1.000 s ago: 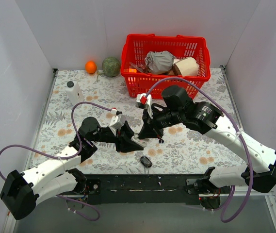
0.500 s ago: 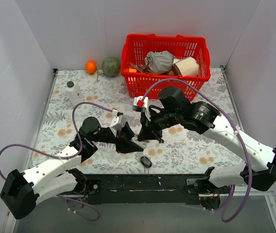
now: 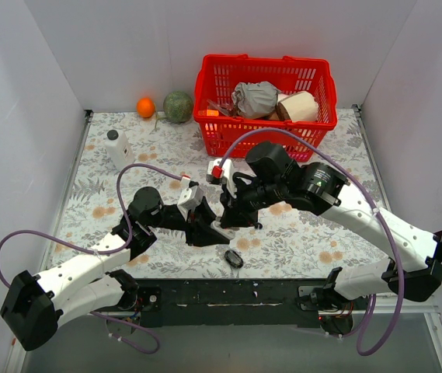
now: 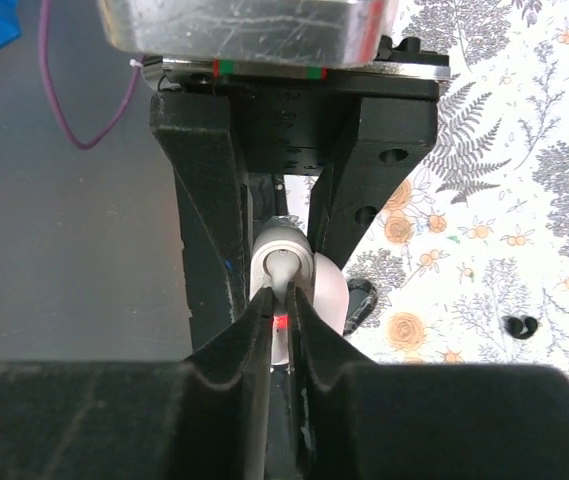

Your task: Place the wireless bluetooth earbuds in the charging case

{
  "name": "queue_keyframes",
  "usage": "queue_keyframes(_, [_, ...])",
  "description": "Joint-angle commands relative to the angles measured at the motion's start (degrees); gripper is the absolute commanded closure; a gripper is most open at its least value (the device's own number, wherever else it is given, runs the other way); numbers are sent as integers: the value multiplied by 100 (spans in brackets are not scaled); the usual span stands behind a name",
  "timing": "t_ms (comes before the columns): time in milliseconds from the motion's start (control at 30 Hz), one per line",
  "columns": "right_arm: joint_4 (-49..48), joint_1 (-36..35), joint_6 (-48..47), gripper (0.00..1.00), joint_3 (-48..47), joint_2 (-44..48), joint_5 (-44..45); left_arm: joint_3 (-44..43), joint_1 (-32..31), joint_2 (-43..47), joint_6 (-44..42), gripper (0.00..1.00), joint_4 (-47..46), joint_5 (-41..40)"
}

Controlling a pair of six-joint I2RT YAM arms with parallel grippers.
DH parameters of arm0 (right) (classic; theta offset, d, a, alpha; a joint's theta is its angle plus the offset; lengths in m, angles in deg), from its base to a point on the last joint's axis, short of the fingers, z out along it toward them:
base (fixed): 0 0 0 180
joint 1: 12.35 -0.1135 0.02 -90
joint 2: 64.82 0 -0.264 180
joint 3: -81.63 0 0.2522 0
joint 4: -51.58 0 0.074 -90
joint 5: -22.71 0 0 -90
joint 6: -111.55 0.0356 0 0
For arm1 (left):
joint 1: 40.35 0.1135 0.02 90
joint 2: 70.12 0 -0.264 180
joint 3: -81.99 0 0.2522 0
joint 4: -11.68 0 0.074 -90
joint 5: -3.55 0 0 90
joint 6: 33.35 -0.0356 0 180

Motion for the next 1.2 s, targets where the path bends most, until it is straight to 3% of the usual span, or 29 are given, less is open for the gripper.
queue_keyframes(0, [144, -33, 59, 78, -287, -19, 331, 2, -21, 139, -82, 100, -313, -60])
queue_keyframes(133, [56, -33, 138, 71, -367, 16, 418, 37, -21, 183, -65, 100, -313, -96])
queue_keyframes(333, [-120, -24, 244, 69, -419, 95, 541, 55, -21, 210, -82, 100, -286, -113])
queue_keyframes(533, [-111, -24, 297, 82, -464, 60, 551, 72, -21, 236, -47, 100, -313, -148])
queue_keyframes(967, [-85, -24, 332, 83, -367, -89, 349, 55, -21, 280, -56, 100, -304, -227])
queue_keyframes(1167, [-15, -24, 297, 99, -410, -186, 252, 29, -21, 228, -65, 100, -313, -210])
